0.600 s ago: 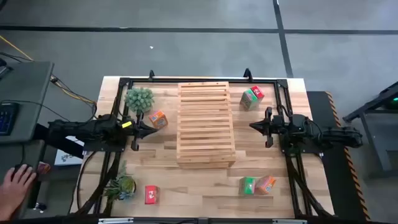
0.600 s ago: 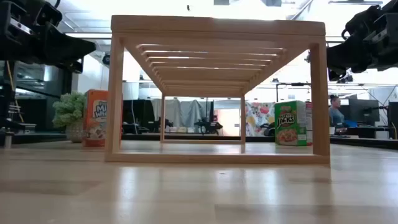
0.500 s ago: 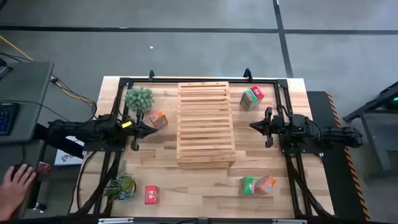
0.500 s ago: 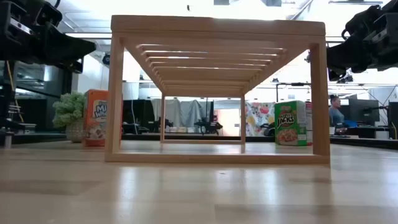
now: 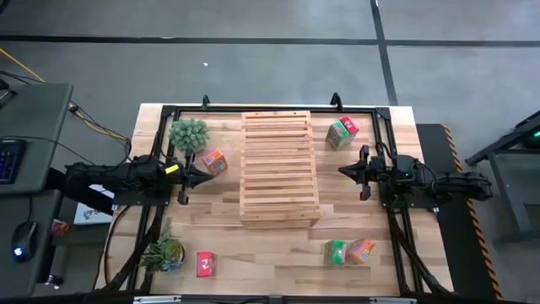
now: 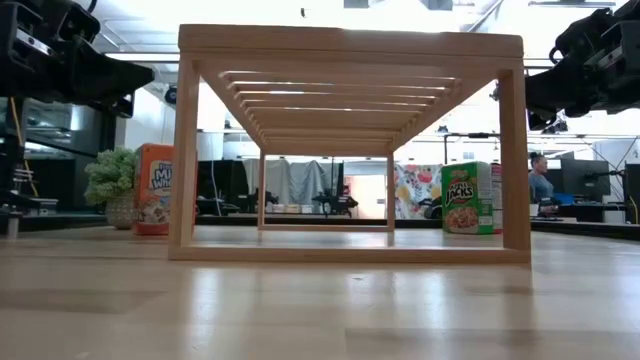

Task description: Stack cereal on shelf

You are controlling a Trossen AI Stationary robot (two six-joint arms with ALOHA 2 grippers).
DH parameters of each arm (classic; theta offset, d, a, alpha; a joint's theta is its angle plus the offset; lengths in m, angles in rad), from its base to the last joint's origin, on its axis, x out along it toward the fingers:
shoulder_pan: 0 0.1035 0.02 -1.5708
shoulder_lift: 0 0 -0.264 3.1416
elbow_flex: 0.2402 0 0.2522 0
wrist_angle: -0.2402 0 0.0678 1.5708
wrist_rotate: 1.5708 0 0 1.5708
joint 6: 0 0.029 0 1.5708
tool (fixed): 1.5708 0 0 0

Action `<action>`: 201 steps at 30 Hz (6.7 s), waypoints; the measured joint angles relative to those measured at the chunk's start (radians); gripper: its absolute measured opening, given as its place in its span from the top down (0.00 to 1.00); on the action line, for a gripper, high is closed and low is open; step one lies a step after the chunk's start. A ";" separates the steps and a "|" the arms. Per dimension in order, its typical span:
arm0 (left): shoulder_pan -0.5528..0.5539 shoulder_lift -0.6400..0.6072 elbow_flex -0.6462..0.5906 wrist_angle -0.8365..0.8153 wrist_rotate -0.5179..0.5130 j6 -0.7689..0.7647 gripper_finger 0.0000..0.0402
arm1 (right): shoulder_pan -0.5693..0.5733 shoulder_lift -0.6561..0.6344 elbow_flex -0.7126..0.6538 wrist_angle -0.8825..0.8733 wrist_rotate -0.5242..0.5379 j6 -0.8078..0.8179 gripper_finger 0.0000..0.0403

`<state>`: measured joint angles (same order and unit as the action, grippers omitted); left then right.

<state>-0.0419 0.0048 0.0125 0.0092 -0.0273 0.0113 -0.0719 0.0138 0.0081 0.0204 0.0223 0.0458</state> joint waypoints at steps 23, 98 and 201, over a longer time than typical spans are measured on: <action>0.000 0.000 0.000 0.000 0.000 0.000 1.00 | 0.000 0.000 0.000 0.000 0.000 0.001 1.00; 0.000 0.000 0.000 0.000 0.000 0.000 1.00 | 0.000 0.000 0.000 0.000 0.000 0.001 1.00; 0.000 0.000 0.000 0.000 -0.004 0.000 1.00 | -0.561 1.375 1.092 -1.012 0.055 0.515 0.22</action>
<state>-0.0418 0.0048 0.0125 0.0096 -0.0311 0.0113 -0.6327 1.3886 1.1004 -0.9917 0.0777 0.5612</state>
